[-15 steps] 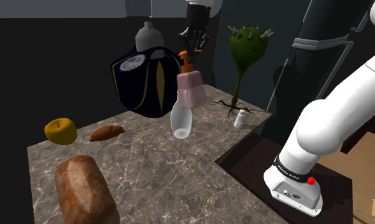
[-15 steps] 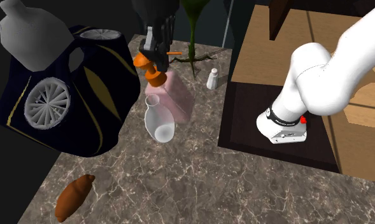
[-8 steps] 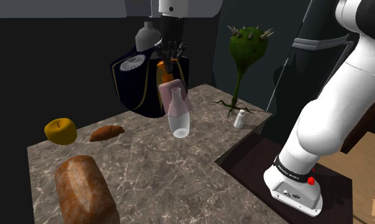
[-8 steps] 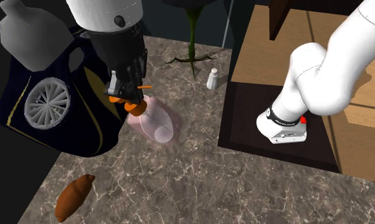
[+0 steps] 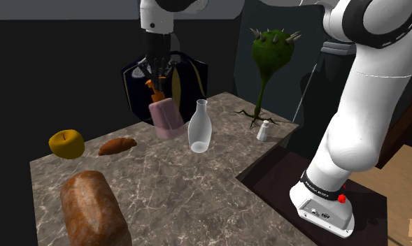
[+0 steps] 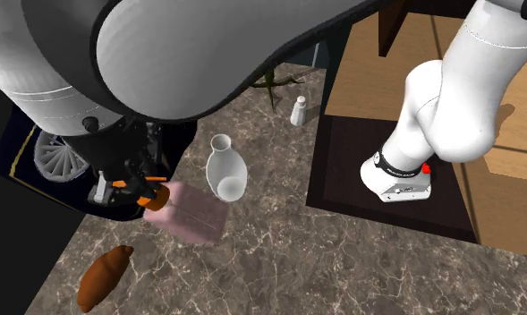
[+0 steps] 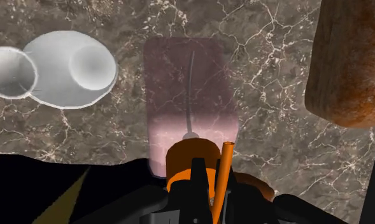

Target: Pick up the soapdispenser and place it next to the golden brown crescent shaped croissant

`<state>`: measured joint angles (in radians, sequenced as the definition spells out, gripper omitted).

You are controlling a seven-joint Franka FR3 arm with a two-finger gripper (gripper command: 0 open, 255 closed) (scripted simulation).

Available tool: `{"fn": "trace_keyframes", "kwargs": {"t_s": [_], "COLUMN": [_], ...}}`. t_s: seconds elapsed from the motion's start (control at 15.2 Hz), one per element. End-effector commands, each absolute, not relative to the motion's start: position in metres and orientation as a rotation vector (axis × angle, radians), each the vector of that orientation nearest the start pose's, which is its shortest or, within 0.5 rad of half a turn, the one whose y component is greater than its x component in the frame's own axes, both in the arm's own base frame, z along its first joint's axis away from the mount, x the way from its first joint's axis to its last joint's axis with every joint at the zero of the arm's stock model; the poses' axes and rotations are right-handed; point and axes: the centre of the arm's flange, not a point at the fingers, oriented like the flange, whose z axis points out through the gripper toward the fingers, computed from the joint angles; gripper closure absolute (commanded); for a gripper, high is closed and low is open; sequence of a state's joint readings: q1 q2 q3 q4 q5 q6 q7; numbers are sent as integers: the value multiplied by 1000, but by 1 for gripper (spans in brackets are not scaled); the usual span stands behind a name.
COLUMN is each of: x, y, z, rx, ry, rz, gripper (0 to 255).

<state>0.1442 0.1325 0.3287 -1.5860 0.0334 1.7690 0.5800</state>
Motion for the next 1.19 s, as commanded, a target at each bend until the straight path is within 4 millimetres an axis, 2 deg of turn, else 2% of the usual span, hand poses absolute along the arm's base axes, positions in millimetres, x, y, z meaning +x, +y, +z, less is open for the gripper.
{"fn": "trace_keyframes", "kwargs": {"t_s": [0.0, 0.26, 1.12], "x": [557, 585, 585], "y": [293, 334, 334], "z": [552, 532, 463], "rx": [-3041, -3041, -3041], "ry": [179, 179, 179], "rz": [-19, -19, -19], "gripper": [255, 255, 255]}}
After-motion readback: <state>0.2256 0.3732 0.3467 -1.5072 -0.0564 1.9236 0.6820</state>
